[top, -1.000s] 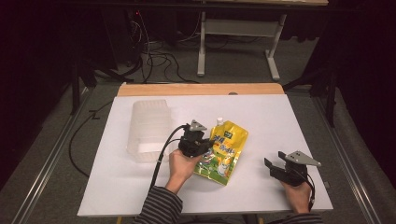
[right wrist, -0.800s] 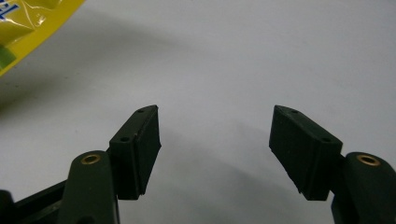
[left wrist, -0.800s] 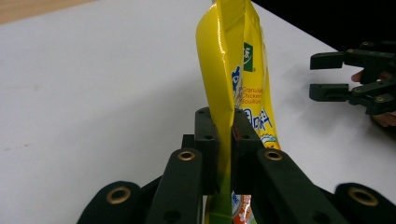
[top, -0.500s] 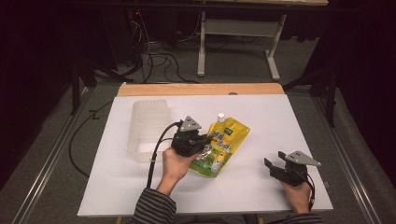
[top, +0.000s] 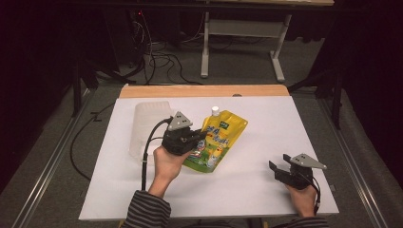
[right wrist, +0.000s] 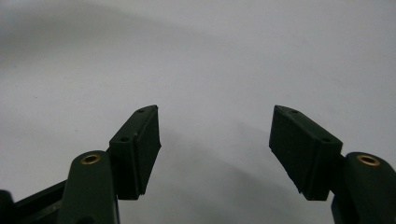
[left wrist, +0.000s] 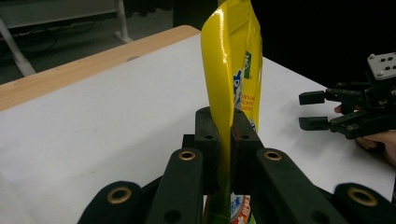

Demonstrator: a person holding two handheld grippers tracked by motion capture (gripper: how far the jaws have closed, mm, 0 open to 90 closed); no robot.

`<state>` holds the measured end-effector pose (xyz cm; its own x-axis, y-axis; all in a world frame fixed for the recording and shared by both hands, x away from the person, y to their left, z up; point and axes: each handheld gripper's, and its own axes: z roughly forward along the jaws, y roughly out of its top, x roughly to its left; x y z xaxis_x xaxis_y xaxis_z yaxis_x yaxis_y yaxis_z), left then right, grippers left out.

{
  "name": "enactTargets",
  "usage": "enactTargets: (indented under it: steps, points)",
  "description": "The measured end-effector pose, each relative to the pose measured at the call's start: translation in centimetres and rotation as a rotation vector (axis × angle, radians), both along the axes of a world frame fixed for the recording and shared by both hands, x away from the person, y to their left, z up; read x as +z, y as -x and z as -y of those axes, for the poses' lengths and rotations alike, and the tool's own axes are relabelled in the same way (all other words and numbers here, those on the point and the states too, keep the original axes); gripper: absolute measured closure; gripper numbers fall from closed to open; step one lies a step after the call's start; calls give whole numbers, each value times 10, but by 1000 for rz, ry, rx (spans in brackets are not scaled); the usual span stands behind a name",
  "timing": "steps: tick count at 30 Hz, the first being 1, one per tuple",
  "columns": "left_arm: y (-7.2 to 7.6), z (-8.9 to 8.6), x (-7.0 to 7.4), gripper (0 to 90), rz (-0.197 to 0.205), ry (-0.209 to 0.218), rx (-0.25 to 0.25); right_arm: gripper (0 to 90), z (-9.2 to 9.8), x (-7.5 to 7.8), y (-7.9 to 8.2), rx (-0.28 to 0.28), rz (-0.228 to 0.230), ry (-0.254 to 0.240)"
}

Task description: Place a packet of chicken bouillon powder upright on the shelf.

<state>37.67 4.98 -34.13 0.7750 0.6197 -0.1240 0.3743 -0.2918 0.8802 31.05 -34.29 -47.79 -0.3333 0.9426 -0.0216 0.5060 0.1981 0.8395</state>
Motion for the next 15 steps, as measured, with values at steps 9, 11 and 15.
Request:
enactTargets:
  steps: [9,11,15]
  points:
    - [0,-17,7,851,22,18,32,342,-1,0,0,-4,-4,-2]
    - [-1,-21,8,851,26,21,41,342,-1,0,0,-4,-6,-3]
    - [-3,-28,11,851,39,16,56,342,-1,0,0,-3,-5,-3]
